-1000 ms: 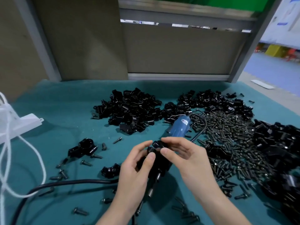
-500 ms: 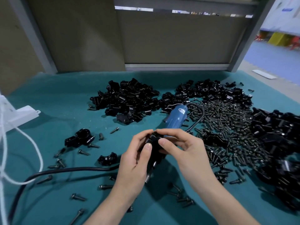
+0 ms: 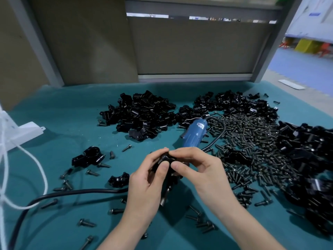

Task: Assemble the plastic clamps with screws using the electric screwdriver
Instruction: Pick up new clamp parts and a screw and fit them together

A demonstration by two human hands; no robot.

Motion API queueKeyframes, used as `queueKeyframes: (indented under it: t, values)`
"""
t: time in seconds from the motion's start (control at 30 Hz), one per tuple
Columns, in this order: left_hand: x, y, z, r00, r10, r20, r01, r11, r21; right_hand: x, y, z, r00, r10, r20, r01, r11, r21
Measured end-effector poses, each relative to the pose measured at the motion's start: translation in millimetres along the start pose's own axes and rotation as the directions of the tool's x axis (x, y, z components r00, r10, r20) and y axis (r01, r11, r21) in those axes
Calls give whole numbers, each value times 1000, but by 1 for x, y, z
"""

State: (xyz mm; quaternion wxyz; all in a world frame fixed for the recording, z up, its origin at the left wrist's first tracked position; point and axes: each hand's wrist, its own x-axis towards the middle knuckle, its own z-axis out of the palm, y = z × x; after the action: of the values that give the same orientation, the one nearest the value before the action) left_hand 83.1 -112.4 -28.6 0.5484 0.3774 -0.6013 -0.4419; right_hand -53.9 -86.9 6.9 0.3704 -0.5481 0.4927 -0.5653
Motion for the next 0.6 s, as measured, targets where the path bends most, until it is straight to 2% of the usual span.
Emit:
queueKeyframes:
  t: [0.1, 0.33, 0.53, 0.6]
  values:
    - [-1, 2, 0, 1000, -16, -6, 16, 1000, -14, 1, 2, 0, 1000, 15, -8, -15, 1000, -19]
    - [-4, 6, 4, 999, -21, -34, 18, 995, -95, -1, -3, 0, 996, 32, 81, -37, 998, 59]
    - [-11, 23, 12, 997, 19, -73, -26, 995, -96, 0, -19, -8, 993, 9, 116, -8, 1000, -7]
    - [-15, 29, 14, 999, 25, -30, -27, 997, -70, -2, -25, -19, 990, -18, 140, 26, 998, -52]
